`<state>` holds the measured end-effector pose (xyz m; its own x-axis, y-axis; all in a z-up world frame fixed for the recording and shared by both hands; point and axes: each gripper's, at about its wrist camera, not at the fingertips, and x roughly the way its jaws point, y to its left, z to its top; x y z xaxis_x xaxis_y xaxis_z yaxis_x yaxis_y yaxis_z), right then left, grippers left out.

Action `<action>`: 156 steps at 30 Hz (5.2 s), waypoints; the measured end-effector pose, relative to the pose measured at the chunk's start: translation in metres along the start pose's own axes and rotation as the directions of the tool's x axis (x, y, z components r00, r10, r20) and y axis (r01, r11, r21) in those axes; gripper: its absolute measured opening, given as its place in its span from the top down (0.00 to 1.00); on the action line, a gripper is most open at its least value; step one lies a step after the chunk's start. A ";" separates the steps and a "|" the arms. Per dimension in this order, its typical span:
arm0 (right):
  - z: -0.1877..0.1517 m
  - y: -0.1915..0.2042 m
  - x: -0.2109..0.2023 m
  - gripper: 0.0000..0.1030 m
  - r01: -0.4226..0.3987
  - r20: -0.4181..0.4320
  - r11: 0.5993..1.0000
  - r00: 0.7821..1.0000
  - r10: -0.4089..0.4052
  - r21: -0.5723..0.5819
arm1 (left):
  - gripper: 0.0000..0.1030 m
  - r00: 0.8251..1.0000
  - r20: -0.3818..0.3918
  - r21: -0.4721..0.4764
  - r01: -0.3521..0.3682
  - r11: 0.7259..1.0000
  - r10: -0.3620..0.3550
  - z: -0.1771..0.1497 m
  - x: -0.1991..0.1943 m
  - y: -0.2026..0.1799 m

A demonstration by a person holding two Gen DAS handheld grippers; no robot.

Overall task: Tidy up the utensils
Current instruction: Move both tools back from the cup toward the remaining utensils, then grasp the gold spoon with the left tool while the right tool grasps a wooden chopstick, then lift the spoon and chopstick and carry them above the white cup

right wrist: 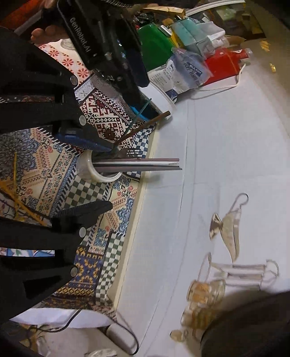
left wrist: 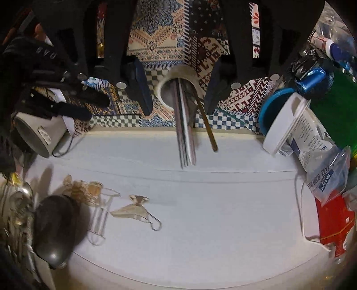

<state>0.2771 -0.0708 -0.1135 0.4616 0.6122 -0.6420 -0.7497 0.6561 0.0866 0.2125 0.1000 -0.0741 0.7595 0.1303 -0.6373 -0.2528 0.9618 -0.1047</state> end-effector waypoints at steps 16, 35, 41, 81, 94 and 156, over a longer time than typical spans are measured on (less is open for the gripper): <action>-0.082 -0.060 -0.045 0.58 0.198 -0.094 0.969 0.978 -0.185 0.150 | 0.52 0.959 -0.247 0.081 0.163 0.983 -0.138 -0.074 0.049 -0.072; -0.164 -0.125 -0.042 0.58 0.291 -0.274 0.896 0.940 -0.203 0.336 | 0.52 0.797 -0.566 0.148 0.351 0.925 -0.212 -0.154 0.148 -0.153; -0.170 -0.143 -0.042 0.58 0.322 -0.288 0.883 0.930 -0.228 0.342 | 0.52 0.785 -0.579 0.169 0.383 0.908 -0.223 -0.146 0.173 -0.178; -0.171 -0.154 -0.038 0.58 0.318 -0.292 0.867 0.932 -0.213 0.383 | 0.67 0.807 -0.542 0.317 0.454 0.833 -0.233 -0.156 0.153 -0.194; -0.139 -0.108 0.029 0.58 0.204 -0.325 0.939 0.939 -0.108 0.277 | 0.67 0.907 -0.353 0.185 0.306 0.934 -0.228 -0.121 0.100 -0.112; -0.115 -0.093 0.060 0.95 0.185 -0.316 0.962 0.942 -0.115 0.200 | 0.68 0.955 -0.107 0.080 0.285 0.955 -0.276 -0.084 0.029 -0.070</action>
<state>0.3201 -0.1462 -0.2481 0.3709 0.3614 -0.8555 -0.5412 0.8327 0.1171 0.2018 0.0157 -0.1493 0.7308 -0.1671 -0.6618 0.0228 0.9750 -0.2210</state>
